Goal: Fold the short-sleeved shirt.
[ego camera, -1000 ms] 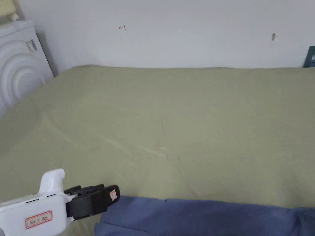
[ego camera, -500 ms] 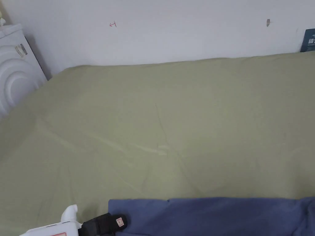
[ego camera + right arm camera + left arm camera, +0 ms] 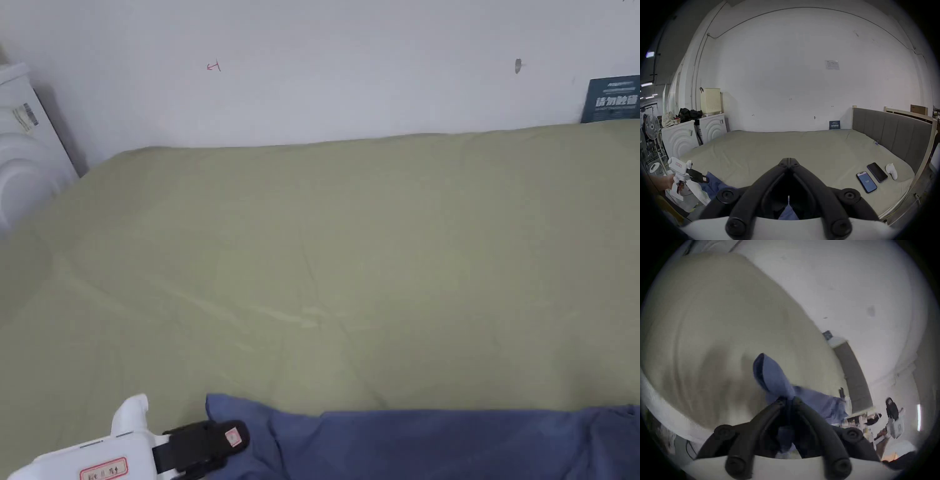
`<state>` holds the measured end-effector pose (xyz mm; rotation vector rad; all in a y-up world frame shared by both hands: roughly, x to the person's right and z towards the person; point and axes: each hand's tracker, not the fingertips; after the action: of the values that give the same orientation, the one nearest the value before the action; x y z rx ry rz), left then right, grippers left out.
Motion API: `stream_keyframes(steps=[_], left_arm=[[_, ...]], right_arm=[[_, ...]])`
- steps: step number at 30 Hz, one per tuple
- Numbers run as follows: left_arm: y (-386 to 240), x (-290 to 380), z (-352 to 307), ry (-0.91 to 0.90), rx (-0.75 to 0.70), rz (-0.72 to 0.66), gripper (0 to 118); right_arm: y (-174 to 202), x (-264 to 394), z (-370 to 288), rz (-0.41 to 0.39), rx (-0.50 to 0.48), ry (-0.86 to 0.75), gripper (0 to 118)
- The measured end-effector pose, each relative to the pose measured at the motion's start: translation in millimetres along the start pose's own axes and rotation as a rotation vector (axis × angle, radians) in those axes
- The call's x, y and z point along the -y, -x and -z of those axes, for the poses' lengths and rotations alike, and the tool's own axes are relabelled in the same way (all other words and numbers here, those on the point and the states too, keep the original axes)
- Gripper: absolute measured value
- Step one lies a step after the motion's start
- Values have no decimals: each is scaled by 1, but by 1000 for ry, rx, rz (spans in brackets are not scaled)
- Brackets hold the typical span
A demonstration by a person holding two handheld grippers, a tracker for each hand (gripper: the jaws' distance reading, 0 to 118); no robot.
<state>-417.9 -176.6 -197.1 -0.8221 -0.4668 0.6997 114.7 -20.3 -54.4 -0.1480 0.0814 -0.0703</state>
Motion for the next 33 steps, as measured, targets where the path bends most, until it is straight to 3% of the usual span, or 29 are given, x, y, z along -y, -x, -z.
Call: stream_keyframes(steps=[4,10,17,18,20,21,24,27,28,30,33], left_arm=[[-76,-2,16,34,103,164,8],[-152,28,92,160,231,271,8],[-157,85,204,312,199,185,9],[-153,92,214,341,197,168,15],[-139,105,235,407,152,94,53],[-132,109,239,415,144,49,61],[-123,105,225,342,235,-97,61],[-125,88,191,214,282,-102,58],[-125,83,180,142,288,-69,43],[-120,78,170,77,232,-35,1],[-102,82,179,144,254,-119,0]], right_arm=[[-11,-2,-5,15,2,-30,0],[-20,-4,-13,33,14,-57,0],[-35,1,-19,72,51,-34,0],[-36,2,-19,77,61,-24,0],[-40,4,-17,85,88,7,0],[-42,5,-17,90,86,7,0],[-44,5,-17,107,82,10,0],[-44,5,-17,105,75,12,0],[-43,6,-16,101,69,14,0],[-40,6,-15,99,49,19,0],[-32,7,-13,86,26,30,0]])
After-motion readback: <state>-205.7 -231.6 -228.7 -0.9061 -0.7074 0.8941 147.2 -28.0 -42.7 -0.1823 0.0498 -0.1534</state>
